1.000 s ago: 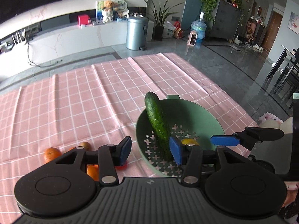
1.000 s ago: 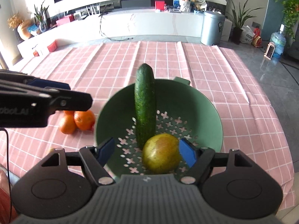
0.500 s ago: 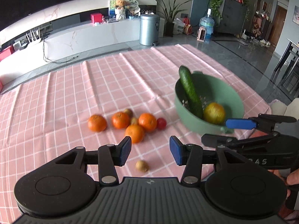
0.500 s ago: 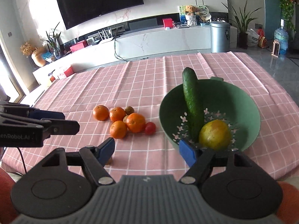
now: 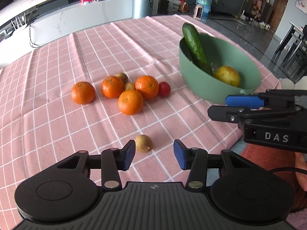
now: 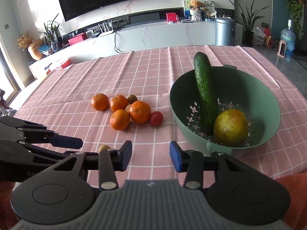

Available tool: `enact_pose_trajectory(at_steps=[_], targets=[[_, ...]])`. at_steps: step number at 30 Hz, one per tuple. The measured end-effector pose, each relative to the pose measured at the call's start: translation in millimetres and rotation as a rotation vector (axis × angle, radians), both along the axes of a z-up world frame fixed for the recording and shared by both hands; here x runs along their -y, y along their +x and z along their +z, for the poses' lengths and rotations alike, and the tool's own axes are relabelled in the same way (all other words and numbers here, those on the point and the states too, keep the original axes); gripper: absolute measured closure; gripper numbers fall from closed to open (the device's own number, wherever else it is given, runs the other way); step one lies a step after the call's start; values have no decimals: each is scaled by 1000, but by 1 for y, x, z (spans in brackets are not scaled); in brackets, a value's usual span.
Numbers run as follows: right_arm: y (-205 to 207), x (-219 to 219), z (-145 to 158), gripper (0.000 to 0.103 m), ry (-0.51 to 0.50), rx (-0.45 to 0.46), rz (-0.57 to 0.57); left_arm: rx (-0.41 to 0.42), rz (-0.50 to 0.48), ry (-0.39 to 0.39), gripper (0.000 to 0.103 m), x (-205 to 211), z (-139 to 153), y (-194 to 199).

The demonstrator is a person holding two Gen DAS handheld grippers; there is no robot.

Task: Organize fruits
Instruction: 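Grasp the small brown kiwi with the left gripper while the right gripper moves toward the oranges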

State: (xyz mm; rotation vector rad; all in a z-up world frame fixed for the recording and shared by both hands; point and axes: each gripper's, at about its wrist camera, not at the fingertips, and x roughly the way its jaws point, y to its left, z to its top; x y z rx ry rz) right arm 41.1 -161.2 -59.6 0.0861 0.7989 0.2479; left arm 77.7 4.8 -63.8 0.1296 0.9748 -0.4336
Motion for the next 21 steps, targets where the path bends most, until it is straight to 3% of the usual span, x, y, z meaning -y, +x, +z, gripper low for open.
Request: enact_pose_trajectory(at_steps=[6,16,21], targets=[[13,-5,-13,63,14,-41,18,-44,16,55,56,3,-22,15],[29,-13,-24,63,23,-70,44,-81,37,32,74,0,-32,27],[36,-21,-22,62,39,-49,56,-64,99,20,74,-11,-25,30]])
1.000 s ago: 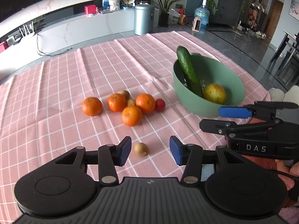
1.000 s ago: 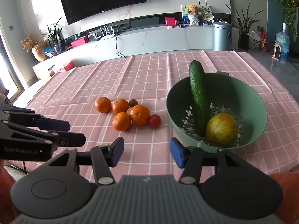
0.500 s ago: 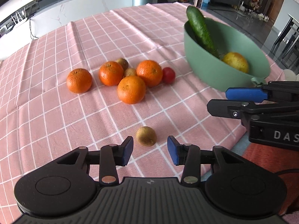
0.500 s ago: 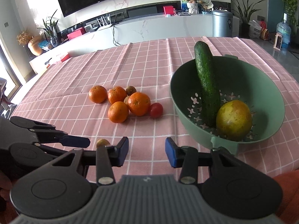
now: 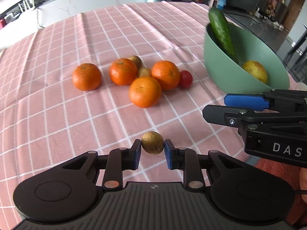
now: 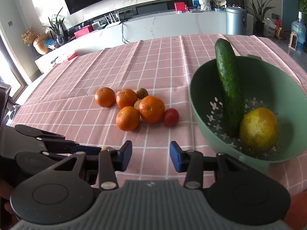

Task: Organize fruits
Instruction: 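Grasp the small brown kiwi with the left gripper while the right gripper moves toward the oranges, then grasp an orange with the right gripper while the left gripper carries the kiwi toward the colander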

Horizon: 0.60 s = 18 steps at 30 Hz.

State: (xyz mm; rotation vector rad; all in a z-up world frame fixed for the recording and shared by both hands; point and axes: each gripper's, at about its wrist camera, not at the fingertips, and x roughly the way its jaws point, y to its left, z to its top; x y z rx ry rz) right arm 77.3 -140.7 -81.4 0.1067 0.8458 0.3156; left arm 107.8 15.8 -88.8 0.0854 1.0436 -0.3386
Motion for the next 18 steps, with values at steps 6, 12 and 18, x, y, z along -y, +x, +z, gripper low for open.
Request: enact_pose_trajectory(at_steps=[6,12,18], targets=[[14,-26,-2,62,-20,26,41,56,187,2,74,-32,10,7],[29,-56,-11,62,-60,21,51,71,281,-32,74,-54,9,15],[41,-77,-20,61,-128,42,30,76,292,-33,74,-62,5,20]])
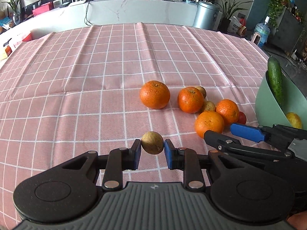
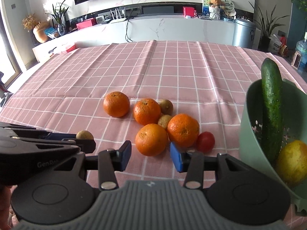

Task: Organize fruits
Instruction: 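Grasp an orange with the right gripper while the left gripper carries the kiwi toward the colander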

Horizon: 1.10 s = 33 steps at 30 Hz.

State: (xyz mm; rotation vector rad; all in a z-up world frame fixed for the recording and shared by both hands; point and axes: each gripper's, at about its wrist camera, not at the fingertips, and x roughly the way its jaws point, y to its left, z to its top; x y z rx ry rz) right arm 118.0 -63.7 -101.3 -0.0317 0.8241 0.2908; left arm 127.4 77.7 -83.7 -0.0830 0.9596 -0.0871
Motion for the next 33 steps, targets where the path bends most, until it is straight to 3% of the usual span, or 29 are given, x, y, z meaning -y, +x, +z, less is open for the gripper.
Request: enact_pose_trajectory(at_steps=[20,29,33], targets=[[-3,-42,-20,63,-237,121,13,-4,46,-44,74,-14,-3,-1],[-22,-18,1,65,-129,82,27,32,20,-46,74,-7,6,-8],[-36,3,17,65,-61,69,24,48,-14,-105,74,-1,12,-14]])
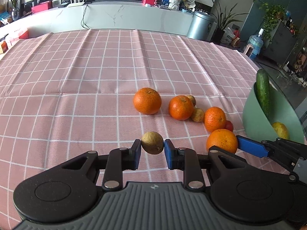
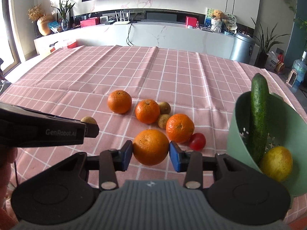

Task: Organize fruits
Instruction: 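Grasp an orange with the right gripper while the left gripper carries the kiwi toward the colander, then lower the kiwi and orange into the colander and open both grippers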

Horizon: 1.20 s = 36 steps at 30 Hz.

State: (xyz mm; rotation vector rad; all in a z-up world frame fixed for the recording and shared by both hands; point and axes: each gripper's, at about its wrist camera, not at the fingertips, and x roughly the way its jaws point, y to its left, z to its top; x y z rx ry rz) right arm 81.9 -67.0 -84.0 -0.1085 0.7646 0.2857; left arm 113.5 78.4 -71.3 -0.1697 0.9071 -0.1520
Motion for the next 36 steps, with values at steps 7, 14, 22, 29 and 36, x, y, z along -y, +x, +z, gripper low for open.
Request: enact_pose_trajectory(at_steps=[7,14,22,29,36], targets=[[-28,54,32,65,72,28,-48,43,-76,-74,74,29,27,-11],[-44,124,59,65,104,27,-129,57,-218,-152,74,84,57,-5],[-31,180,71,65,26,26,-131,36,-392,-112,74,157,61,22],[9,210,56,65,28,-37,-119,-39,-472,21,74,197,37,44],[51,213,36,65,72,-100,-93,-114,-540,163,74,214,16,61]])
